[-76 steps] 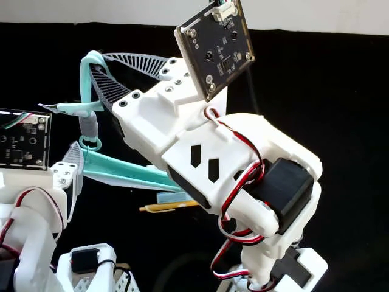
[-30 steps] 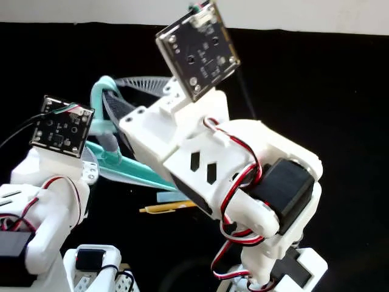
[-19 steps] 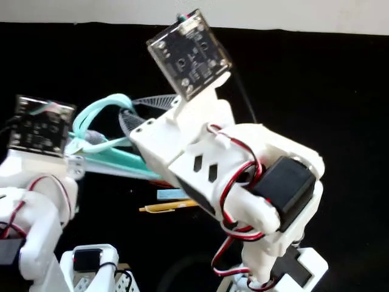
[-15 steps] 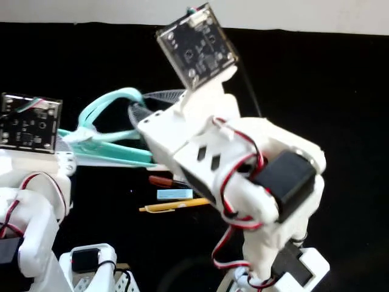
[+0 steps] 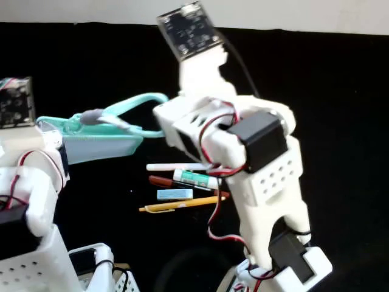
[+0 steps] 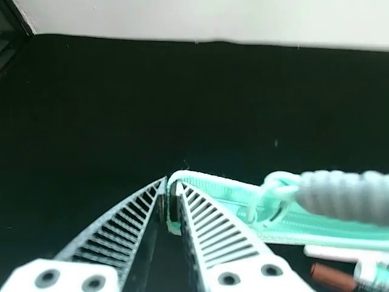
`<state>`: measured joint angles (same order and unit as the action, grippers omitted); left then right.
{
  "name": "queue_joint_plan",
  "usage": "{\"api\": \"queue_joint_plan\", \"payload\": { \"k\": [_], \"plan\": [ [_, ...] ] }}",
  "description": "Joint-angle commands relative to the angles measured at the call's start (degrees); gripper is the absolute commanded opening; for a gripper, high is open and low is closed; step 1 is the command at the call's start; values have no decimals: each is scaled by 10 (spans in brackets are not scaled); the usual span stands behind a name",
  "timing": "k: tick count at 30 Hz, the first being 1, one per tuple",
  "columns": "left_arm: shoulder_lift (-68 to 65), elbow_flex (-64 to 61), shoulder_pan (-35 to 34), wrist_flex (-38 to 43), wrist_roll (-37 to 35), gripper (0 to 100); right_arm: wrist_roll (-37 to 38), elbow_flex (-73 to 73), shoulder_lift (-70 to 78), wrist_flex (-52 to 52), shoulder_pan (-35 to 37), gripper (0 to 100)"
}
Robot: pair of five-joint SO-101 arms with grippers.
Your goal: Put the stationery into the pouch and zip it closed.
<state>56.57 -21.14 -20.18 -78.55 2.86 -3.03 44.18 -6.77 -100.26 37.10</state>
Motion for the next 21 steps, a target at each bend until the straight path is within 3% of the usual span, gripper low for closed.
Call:
{"api": "queue_joint_plan", "payload": {
  "k": [1,9,21],
  "plan": [
    [-3,-19,-5,51,-34,7,-6,3,-4,0,-45,8],
    [-4,-22,-5,107,-62,7,-6,6,-4,15,-90,8],
    [-4,-27,-4,124,-103,6,-6,7,-6,22,-146,8]
  ]
}}
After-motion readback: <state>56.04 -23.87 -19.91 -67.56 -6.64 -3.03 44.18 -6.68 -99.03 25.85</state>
